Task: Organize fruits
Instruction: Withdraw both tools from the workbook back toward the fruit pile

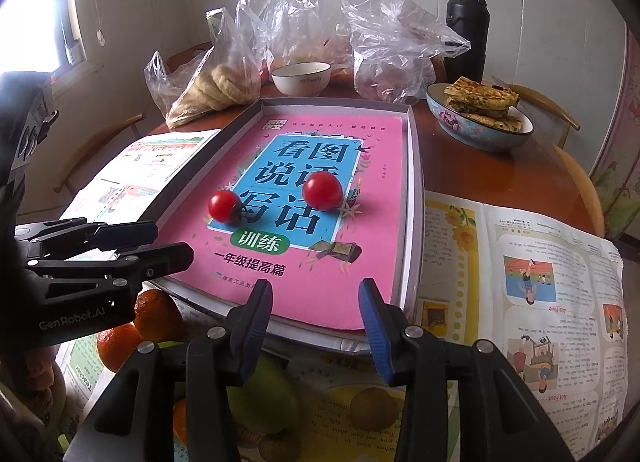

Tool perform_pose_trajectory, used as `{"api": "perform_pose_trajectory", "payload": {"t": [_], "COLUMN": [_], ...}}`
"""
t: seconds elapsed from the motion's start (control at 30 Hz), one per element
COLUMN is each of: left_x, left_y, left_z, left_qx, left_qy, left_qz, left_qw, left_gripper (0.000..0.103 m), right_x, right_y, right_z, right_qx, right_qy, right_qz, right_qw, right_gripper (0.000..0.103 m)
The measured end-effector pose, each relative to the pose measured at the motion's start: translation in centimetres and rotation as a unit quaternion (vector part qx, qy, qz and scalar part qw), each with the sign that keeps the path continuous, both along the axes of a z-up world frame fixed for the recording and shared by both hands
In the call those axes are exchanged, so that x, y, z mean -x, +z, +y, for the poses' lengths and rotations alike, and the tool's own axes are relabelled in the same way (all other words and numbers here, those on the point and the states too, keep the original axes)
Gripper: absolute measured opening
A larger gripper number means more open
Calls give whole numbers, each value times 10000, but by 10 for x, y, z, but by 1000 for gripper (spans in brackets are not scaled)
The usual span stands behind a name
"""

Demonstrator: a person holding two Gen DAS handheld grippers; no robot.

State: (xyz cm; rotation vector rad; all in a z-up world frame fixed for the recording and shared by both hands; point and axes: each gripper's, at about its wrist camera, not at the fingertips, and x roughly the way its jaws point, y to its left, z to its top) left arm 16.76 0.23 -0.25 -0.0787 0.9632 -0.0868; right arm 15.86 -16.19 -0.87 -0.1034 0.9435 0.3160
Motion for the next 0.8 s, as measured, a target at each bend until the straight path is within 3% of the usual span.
{"api": "perform_pose_trajectory", "payload": {"t": [0.53, 0.8], "left_x": [16, 32], "left_y": [13, 29], "left_z": [5, 14], "left_qx": [-99, -63], "left_qy": [131, 151], "left_qz": [-142, -340], "left_qw": [9998, 9993], "left_gripper": [70, 71], "right_x": [10, 21], "right_y": [12, 28], "right_z": [-2, -7], "right_qx": [-67, -122], "right_qy": [-83, -111], "right_qz": [-181, -366], "right_qw": [9998, 9992], "right_gripper": [58, 63]}}
